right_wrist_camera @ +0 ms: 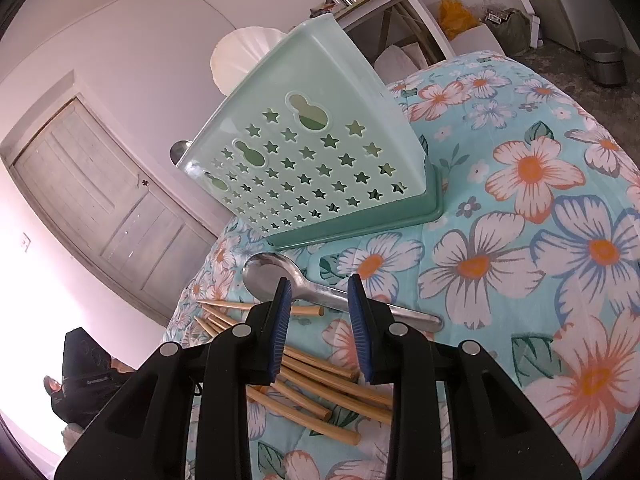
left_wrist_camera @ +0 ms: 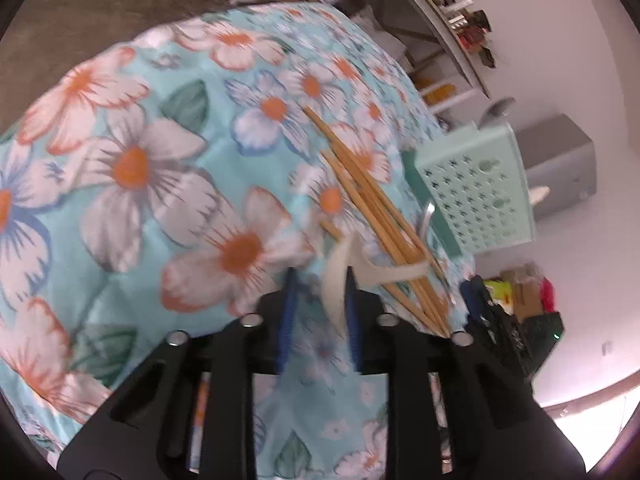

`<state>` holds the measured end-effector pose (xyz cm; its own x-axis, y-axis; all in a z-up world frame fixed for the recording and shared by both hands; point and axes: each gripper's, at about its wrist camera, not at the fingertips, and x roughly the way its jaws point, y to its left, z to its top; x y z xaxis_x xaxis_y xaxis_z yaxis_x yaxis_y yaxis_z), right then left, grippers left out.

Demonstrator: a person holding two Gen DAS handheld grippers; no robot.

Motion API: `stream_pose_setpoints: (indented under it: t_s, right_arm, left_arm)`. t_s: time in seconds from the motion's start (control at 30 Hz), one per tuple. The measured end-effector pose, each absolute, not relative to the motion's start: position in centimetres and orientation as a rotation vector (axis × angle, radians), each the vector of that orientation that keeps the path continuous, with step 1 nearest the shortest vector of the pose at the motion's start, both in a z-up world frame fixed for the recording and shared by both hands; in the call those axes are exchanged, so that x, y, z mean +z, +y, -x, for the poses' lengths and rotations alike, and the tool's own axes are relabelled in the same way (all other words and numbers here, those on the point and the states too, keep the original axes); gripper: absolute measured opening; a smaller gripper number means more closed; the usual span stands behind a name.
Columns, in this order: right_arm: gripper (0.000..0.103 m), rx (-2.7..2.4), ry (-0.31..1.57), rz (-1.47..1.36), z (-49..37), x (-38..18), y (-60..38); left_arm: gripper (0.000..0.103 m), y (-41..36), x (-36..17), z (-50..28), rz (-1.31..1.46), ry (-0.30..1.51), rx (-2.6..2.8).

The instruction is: Organize utensils

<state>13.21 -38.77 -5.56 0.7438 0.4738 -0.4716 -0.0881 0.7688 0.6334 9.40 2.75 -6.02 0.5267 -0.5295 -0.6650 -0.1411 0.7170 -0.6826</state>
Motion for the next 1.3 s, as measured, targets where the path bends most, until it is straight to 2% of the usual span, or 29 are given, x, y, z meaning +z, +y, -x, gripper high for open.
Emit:
stream_pose_setpoints:
  t_s: [0.17,0.23,0.5,0.97,1.3]
  right_arm:
    - [0.029,0.327,0.675,-0.621,-13.4,-5.6,-38.6]
    - [0.029,0.324,0.677,-0.617,-13.4,-5.6,-38.6]
    - [0.029,0.301,0.723,-0.508,-13.6,-5.1,-36.8]
    - [0.029,0.361,0.722,-0.027,-15.2,-0.7,-28.8]
    - [0.029,0.399,0.852,0.03,-19.7,-2.5,-25.0]
  left_arm:
    - [0.006,2.3,-4.5,-9.6,0.57,0.983,-0.22]
    - [0.006,2.4,-4.1,-9.7,0.502,0.97,-0.206]
    - [0.006,3.5,-4.8,-10.0,0.463,0.953,-0.204]
    - [0.01,2.3,-5.2,-9.0,0.321,0.825,-0.25]
    - [0.012,2.5,-5.5,-9.3,0.347,0.803,-0.261]
